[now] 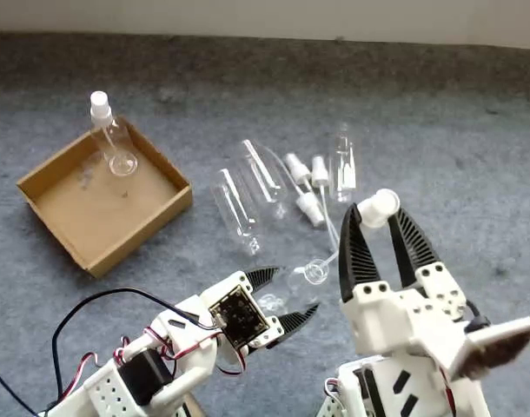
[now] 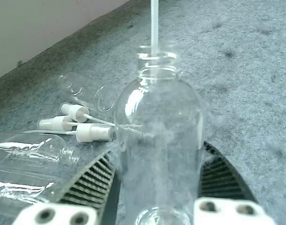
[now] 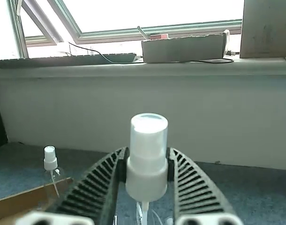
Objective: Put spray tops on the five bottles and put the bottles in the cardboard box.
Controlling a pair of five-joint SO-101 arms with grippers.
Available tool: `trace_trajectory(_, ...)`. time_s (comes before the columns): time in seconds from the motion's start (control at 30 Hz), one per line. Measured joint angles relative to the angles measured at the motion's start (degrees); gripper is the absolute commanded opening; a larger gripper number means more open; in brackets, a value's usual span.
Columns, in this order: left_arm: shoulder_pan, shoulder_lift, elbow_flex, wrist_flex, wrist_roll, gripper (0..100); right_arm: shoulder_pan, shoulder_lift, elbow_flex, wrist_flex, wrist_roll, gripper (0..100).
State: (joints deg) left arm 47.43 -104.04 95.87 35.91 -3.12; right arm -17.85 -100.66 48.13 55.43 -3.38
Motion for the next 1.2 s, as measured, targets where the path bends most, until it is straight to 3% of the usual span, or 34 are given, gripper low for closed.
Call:
trace_trajectory(0.23, 0.00, 0.00, 0.00, 0.00, 0.00, 3, -0.26, 0.00, 4.48, -0.09, -0.26, 8.0)
trace_trajectory(0.47, -2.73, 0.00, 0.00, 0.00, 0.00, 3, -10.64, 0.00, 4.48, 4.22, -0.26, 8.0)
trace_trajectory(0.67, -6.86, 0.00, 0.00, -2.46, 0.00, 3, -11.43, 0.00, 4.48, 5.10, -0.26, 8.1)
trace_trajectory(1.03, -6.95, 0.00, 0.00, -4.40, 4.48, 3, -15.74, 0.00, 5.89, 5.10, -0.18, 8.6)
trace_trajectory(1.2, -7.38, 0.00, 0.00, -4.48, 4.48, 3, -16.88, 0.09, 8.26, 5.10, -0.09, 17.1)
